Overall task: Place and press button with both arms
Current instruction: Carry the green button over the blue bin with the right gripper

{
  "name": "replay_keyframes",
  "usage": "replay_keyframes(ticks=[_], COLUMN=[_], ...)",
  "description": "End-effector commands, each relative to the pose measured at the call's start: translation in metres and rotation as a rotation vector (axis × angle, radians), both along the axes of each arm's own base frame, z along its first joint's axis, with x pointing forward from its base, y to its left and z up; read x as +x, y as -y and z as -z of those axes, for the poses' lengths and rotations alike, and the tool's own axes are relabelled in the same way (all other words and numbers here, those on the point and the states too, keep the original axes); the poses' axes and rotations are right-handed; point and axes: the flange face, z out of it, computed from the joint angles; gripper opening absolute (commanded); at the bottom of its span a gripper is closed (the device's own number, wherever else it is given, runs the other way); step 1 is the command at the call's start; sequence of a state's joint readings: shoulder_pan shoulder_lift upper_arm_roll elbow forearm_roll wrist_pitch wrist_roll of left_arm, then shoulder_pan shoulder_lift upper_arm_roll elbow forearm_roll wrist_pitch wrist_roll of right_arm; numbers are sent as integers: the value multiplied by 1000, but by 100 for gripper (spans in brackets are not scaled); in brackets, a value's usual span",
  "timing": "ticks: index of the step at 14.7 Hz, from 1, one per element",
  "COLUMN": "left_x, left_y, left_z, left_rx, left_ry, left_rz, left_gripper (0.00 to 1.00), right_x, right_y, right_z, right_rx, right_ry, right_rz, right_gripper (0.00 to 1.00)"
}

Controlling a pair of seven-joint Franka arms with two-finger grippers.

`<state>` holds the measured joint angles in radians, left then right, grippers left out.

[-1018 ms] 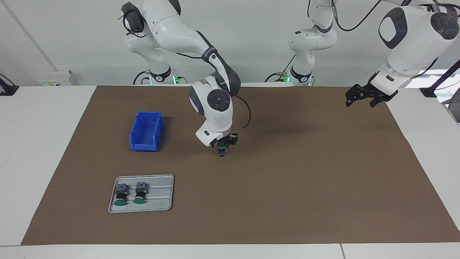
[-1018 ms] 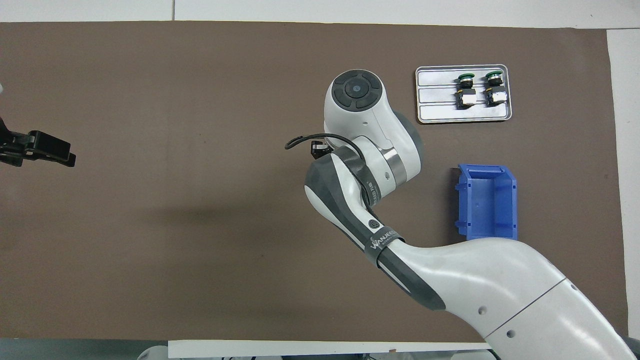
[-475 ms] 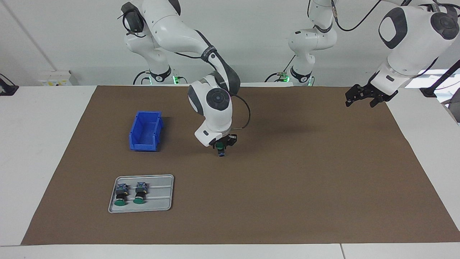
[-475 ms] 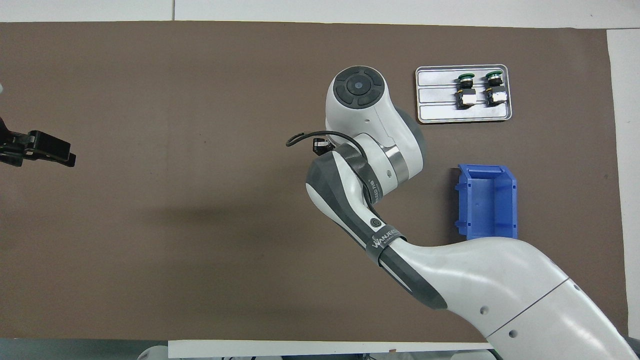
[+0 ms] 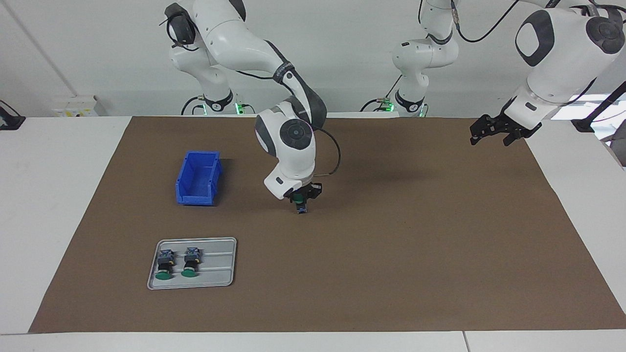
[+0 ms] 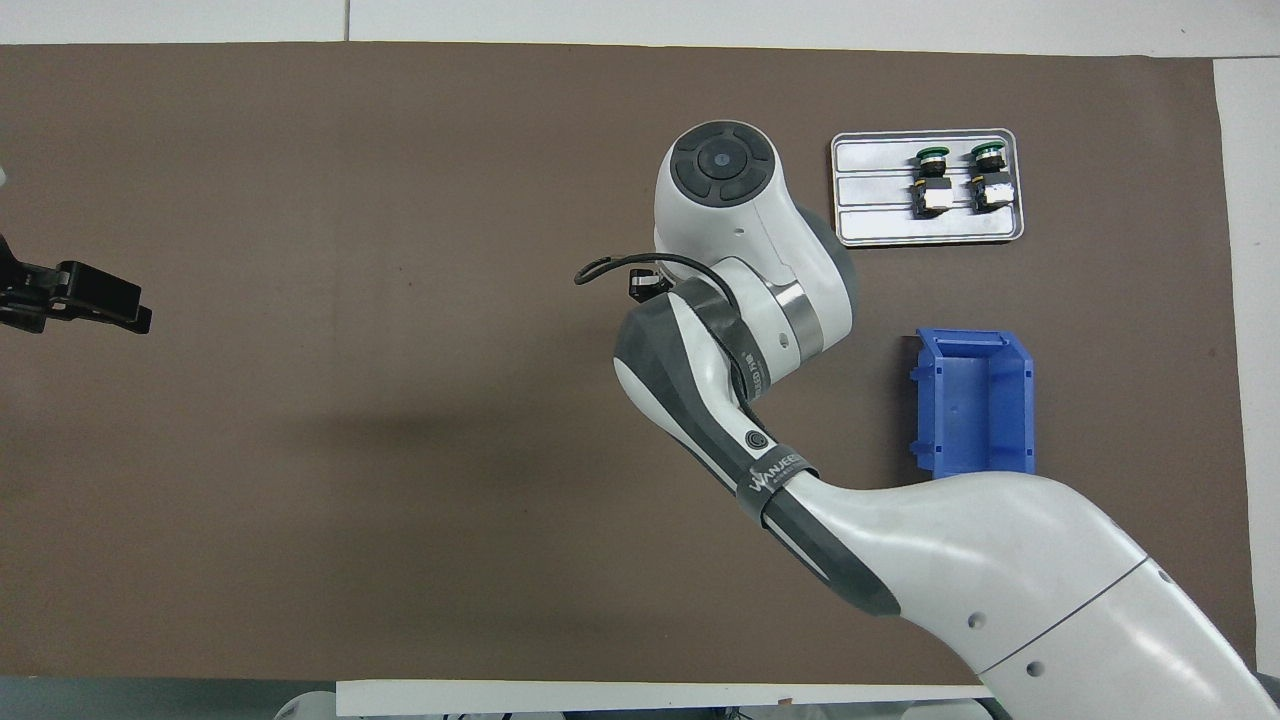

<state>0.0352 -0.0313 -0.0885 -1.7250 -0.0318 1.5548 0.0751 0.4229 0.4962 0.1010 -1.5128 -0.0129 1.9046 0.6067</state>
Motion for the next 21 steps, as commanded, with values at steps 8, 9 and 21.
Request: replay_keyframes(ticks=[8, 9, 21], left_x=[-7, -7, -7], left_y=[-4, -4, -4], left_z=[-3, -3, -3], left_rx=[9, 9, 9], left_ry=[6, 6, 6], left_rz=[7, 7, 7], left_gripper=[100, 100, 100], right_x=[13, 8, -74], right_y=[143, 156, 279], right_z=[-100, -99, -112], right_rx=[-64, -76, -197], right_ry=[-107, -139, -170], right_rz=[74, 87, 274], right_gripper=[12, 12, 12])
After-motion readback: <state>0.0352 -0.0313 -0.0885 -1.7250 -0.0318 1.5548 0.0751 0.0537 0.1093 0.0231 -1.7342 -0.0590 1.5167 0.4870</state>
